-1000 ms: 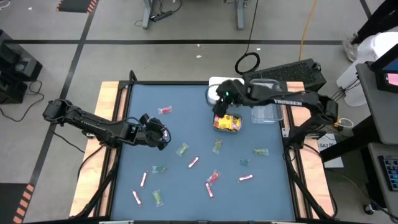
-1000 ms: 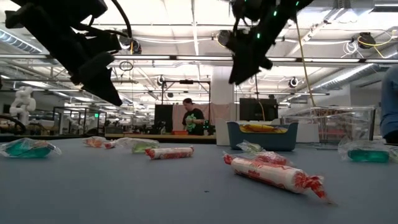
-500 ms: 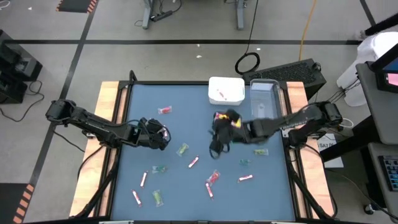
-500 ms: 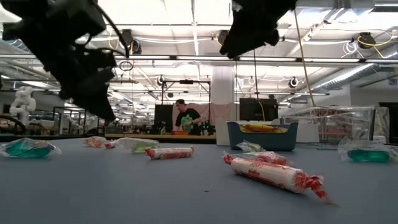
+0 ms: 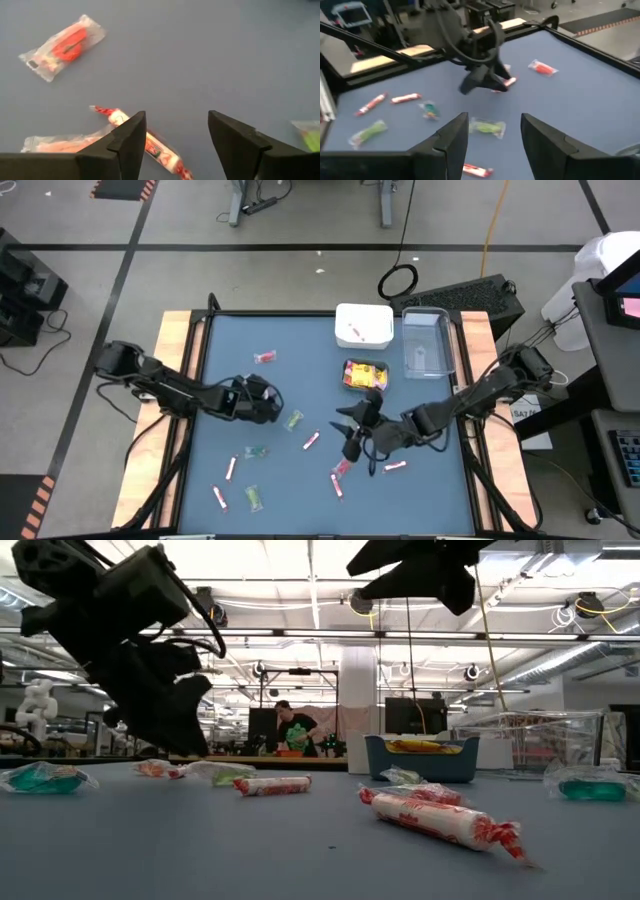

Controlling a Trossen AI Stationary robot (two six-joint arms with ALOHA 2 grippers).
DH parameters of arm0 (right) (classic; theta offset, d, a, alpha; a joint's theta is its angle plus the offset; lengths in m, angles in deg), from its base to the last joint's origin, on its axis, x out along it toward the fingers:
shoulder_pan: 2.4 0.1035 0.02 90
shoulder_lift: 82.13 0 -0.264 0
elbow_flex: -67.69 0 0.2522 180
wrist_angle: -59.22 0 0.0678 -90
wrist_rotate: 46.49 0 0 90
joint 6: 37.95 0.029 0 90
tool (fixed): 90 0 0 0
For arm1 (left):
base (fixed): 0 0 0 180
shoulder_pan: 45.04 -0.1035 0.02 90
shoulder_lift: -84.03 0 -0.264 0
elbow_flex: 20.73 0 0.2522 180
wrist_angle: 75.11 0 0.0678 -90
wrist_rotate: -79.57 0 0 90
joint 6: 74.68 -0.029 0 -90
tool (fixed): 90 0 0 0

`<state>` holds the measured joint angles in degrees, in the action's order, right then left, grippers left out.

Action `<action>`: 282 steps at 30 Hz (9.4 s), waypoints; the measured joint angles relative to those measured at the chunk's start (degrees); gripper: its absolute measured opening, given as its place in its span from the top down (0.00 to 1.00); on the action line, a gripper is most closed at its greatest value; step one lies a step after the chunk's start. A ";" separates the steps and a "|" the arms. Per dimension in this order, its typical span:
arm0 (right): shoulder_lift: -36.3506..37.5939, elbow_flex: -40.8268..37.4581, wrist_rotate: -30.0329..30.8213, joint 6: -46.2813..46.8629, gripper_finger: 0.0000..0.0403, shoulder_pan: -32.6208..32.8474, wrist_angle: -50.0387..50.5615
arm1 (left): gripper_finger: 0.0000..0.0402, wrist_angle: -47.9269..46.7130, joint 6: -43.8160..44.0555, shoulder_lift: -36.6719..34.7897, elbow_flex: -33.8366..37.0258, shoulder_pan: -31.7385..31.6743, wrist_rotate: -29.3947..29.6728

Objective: Sort candy
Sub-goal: Put the top left white candy into the white bin

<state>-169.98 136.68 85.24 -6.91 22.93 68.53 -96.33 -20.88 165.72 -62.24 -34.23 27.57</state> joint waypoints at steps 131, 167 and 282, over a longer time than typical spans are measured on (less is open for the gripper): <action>-21.73 1.64 -7.75 -16.23 0.58 -5.51 -22.06 | 0.84 7.03 -28.77 -4.91 2.21 3.47 -13.92; -21.70 2.59 -9.07 -19.77 0.58 -4.93 -21.95 | 0.87 26.14 -35.05 13.19 4.35 4.80 -6.04; 4.69 1.82 -14.07 -39.17 0.90 -1.77 2.37 | 0.46 27.36 -48.11 -11.79 1.84 16.80 -11.59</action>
<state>-165.29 138.50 71.18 -46.08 21.16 70.90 -68.97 -68.99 153.92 -60.40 -17.43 15.99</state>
